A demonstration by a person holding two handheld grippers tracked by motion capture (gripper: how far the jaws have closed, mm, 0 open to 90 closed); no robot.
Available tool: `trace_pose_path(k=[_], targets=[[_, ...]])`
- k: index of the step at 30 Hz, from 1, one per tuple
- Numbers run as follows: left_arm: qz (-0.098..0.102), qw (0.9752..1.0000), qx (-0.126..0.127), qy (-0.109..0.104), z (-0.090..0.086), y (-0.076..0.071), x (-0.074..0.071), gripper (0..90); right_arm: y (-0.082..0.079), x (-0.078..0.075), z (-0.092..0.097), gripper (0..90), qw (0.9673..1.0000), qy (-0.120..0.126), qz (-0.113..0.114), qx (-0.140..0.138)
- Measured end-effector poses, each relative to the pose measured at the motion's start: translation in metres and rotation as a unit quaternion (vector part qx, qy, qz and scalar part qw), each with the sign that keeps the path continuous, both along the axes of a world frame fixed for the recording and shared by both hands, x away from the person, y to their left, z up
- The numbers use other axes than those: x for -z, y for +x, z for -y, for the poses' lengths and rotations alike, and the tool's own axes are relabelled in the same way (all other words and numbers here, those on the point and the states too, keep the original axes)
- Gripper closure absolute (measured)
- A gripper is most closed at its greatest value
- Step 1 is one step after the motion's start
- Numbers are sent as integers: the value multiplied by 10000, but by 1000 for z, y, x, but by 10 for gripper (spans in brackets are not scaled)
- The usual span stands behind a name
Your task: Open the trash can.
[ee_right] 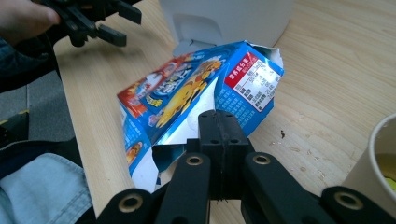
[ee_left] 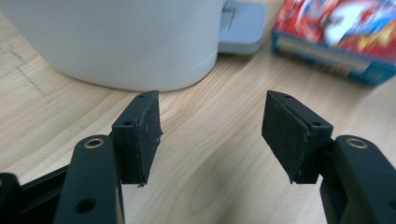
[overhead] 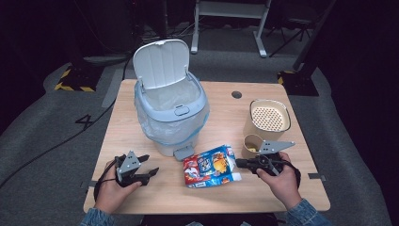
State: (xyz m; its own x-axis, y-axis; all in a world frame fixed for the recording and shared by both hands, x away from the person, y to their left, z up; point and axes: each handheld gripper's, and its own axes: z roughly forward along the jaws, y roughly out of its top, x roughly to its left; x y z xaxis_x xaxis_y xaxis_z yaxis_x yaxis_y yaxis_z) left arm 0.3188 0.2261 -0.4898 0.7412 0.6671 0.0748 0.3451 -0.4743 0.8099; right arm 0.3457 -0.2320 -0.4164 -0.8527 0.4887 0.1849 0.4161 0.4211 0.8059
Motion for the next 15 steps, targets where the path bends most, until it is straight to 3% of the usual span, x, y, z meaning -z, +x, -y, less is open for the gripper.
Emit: trace_pose_path(k=[6, 15], targets=[[56, 9996, 101, 246, -2, 4, 5, 378, -4, -15, 6, 900, 9996, 268, -34, 45], [-180, 9988, 124, 443, 0, 10, 12, 374, -12, -38, 16, 900, 9986, 485, 165, 136]])
